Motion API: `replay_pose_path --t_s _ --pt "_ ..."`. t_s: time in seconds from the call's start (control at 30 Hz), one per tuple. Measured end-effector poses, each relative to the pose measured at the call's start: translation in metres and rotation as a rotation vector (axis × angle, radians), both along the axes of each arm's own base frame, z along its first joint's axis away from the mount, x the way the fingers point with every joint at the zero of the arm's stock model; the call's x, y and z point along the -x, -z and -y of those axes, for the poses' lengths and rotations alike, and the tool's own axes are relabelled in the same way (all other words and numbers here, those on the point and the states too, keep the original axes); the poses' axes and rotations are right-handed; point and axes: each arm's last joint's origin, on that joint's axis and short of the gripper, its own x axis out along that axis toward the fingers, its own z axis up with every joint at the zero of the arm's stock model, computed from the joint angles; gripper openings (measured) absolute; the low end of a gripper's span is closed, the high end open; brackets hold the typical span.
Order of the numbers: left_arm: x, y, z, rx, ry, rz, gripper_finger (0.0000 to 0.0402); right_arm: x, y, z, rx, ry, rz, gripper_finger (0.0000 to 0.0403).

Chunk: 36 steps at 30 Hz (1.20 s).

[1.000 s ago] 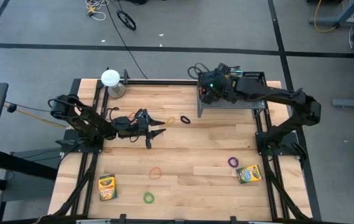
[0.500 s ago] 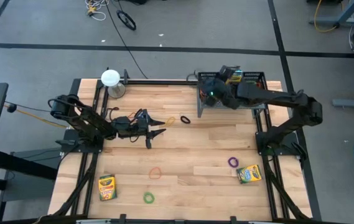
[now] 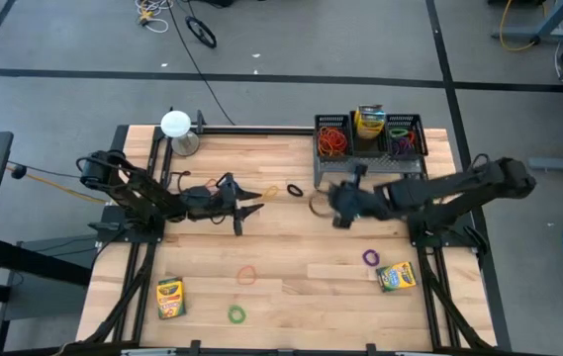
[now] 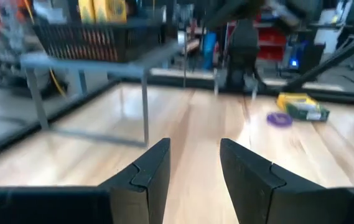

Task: Pick & Place Office Desk Supplies
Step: Put the green spring keychain into the right black bin on the shelf

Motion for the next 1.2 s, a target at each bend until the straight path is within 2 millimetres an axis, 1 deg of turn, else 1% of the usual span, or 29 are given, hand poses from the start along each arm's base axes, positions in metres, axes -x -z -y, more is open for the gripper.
replay_pose_path --t_s 0.13,0.27,0.4,0.53,0.6,0.67,0.73,0.8,0.87,1.0,1.1,1.2 --pt "-0.007 0.008 0.0 0.057 -0.002 -0.114 0.0146 0.012 0.032 -0.025 -0.068 -0.044 0.108 0.0028" --pt "-0.017 0.014 -0.001 0.093 -0.056 -0.254 0.0144 0.024 0.062 -0.045 -0.13 -0.09 0.175 0.0013" --pt "-0.031 0.008 0.0 0.098 -0.027 -0.348 0.0132 0.033 0.082 -0.054 -0.18 -0.109 0.231 0.0004" --pt "-0.045 -0.003 0.006 0.118 0.019 -0.463 0.0114 0.037 0.093 -0.059 -0.215 -0.128 0.295 0.0014" --pt "-0.049 -0.008 0.014 0.113 0.041 -0.526 0.0103 0.039 0.096 -0.059 -0.224 -0.136 0.319 0.002" --pt "-0.053 -0.012 0.028 0.108 0.106 -0.594 0.0091 0.039 0.099 -0.059 -0.234 -0.137 0.346 0.0023" --pt "-0.055 -0.017 0.048 0.112 0.227 -0.654 0.0081 0.04 0.101 -0.058 -0.231 -0.142 0.353 0.0024" --pt "-0.053 -0.022 0.073 0.12 0.341 -0.705 0.0074 0.04 0.101 -0.058 -0.224 -0.155 0.369 0.0024" --pt "-0.049 -0.026 0.1 0.144 0.396 -0.741 0.0073 0.039 0.101 -0.059 -0.218 -0.165 0.378 0.0024" --pt "-0.038 -0.032 0.15 0.193 0.413 -0.781 0.0081 0.039 0.101 -0.059 -0.22 -0.17 0.394 0.0024" --pt "-0.032 -0.028 0.181 0.174 0.392 -0.798 0.0097 0.039 0.101 -0.059 -0.22 -0.169 0.392 0.0024" --pt "-0.029 -0.019 0.204 0.155 0.388 -0.843 0.0118 0.039 0.101 -0.059 -0.235 -0.159 0.404 0.0024"
